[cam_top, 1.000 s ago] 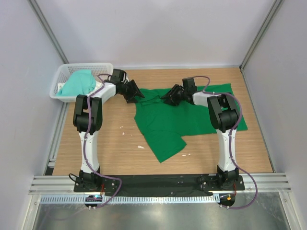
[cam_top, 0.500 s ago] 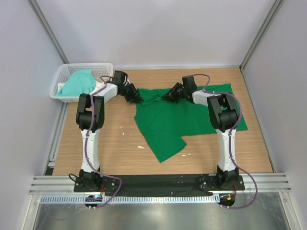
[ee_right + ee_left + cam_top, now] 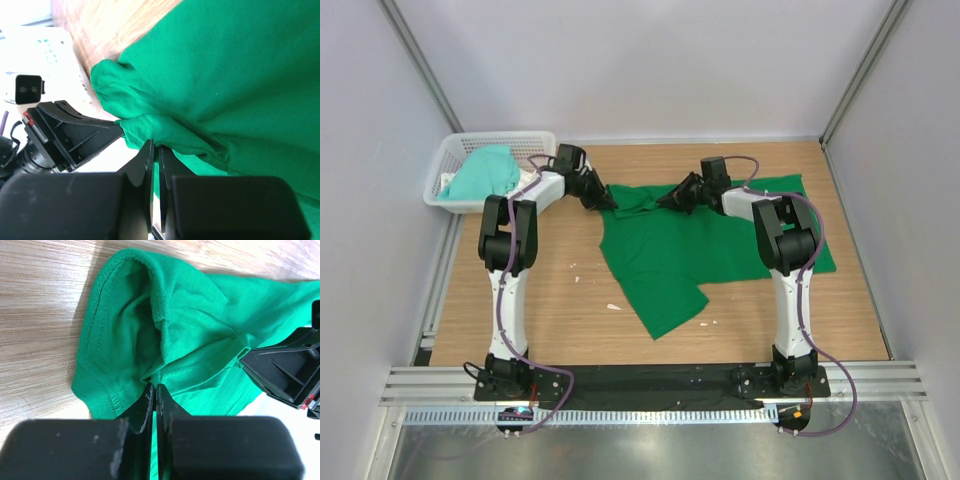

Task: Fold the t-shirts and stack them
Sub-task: Fold the tshirt

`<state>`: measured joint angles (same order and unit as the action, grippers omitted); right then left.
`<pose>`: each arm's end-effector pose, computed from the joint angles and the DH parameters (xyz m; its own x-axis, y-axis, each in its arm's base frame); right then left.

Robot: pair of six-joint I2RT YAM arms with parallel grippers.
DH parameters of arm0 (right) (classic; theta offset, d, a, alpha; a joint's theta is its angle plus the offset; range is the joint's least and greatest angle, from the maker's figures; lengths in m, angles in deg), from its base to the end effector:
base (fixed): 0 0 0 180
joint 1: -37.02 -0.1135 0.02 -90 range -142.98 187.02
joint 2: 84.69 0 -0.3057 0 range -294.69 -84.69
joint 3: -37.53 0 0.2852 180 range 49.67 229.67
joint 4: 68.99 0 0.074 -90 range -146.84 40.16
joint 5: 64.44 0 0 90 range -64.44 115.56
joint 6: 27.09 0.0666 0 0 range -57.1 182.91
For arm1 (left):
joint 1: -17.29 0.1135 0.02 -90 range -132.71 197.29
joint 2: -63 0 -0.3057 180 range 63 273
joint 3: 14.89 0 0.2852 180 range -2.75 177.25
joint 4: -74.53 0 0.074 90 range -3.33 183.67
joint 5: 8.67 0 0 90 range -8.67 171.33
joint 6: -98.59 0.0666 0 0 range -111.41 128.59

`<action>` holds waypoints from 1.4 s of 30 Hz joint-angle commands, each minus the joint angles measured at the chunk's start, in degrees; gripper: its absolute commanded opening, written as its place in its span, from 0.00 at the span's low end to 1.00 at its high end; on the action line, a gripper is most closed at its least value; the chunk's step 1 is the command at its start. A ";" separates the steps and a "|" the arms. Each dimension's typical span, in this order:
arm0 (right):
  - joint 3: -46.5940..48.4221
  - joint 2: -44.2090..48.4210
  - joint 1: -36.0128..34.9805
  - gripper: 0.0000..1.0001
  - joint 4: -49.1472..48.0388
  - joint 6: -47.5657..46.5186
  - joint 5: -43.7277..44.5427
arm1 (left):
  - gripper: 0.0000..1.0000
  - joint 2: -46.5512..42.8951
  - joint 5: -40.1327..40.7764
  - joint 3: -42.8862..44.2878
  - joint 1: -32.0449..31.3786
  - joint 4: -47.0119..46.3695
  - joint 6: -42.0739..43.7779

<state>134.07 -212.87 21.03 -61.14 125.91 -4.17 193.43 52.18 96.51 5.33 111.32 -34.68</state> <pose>0.5230 0.1842 0.1204 -0.8185 0.5703 -0.0694 0.2691 0.4872 0.8308 0.5432 -0.1482 0.1439 -0.8968 -0.4219 -0.1329 -0.2280 0.6983 -0.6785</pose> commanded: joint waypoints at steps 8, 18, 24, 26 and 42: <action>2.70 0.74 1.13 0.02 -7.39 6.86 -1.29 | 0.33 -4.22 0.93 -0.21 0.19 0.58 0.02; 4.89 -5.76 1.75 0.11 -17.06 18.46 -1.99 | 0.45 -10.54 5.50 -2.15 0.28 1.37 2.66; 2.62 -3.93 2.54 0.34 -18.39 18.22 -2.43 | 0.43 -11.08 1.91 -0.74 0.10 2.34 2.57; 2.44 -3.05 2.89 0.39 -16.63 16.28 -2.52 | 0.41 -10.64 0.07 -0.74 -0.25 1.55 2.40; 10.25 -2.25 4.65 0.29 -3.17 -1.39 -10.51 | 0.33 0.96 -4.26 4.09 -4.73 -0.57 1.07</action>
<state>139.98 -217.05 26.15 -65.38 127.90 -10.47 193.23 47.86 97.54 -0.23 110.36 -34.57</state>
